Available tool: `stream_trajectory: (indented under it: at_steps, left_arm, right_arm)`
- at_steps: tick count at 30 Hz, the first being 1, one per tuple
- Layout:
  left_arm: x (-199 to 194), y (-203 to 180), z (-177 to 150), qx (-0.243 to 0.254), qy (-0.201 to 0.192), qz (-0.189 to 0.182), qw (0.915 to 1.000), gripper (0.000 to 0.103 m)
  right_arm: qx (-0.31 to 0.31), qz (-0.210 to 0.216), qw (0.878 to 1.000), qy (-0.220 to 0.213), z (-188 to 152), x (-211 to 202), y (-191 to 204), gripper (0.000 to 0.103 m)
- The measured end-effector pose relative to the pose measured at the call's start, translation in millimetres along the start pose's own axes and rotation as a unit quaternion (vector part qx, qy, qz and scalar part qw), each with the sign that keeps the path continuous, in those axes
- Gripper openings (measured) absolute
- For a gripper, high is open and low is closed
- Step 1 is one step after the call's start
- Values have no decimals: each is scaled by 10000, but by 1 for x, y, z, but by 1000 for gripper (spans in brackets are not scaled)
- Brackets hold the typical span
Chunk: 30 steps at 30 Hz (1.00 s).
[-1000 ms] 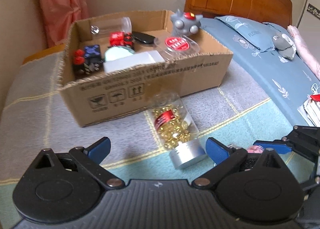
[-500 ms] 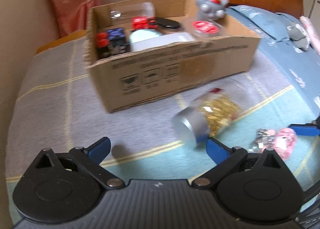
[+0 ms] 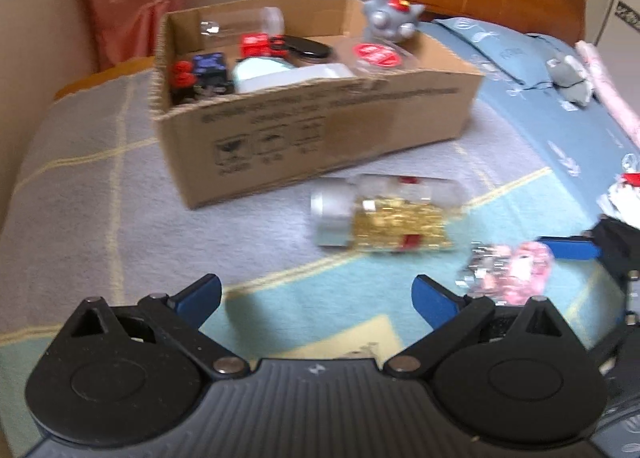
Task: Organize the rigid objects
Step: 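Close the left gripper on the gold capsule bottle while the right holds the pink bottle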
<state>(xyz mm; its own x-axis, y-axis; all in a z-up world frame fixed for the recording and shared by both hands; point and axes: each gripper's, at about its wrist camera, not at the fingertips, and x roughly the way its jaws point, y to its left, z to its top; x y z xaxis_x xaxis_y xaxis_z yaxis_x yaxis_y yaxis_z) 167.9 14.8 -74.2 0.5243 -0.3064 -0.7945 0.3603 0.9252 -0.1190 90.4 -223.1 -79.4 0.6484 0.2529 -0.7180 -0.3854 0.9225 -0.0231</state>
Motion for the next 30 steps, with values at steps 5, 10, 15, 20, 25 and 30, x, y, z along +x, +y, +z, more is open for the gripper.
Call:
stream_trajectory:
  at_steps: [5,10,15,20,25,30]
  left_arm:
    - [12,-18,9,139,-100,-120,9998,101]
    - [23,-28,12,175,-223,43,9996,101]
    - [25,-38,12,235,-293,53,9993,101]
    - [29,-45,19,242,-386,260,9986,101]
    - [32,-46,24,125,-373,344,9986,101]
    - [32,-47,26,116,-386,388,9984,100]
  right_arm:
    - [-25,27,10000,-26,0,0,0,103]
    - [-66,75,9999,-69,-3,-1,-1,103]
    - [-101,120,9998,-119,-4,-1,-2,103]
    - [-146,171,9996,-147,-4,-1,-3,103]
    - [-147,179,9996,-142,-3,-1,-3,103]
    - [-165,191,9996,-101,1,3,-2,103]
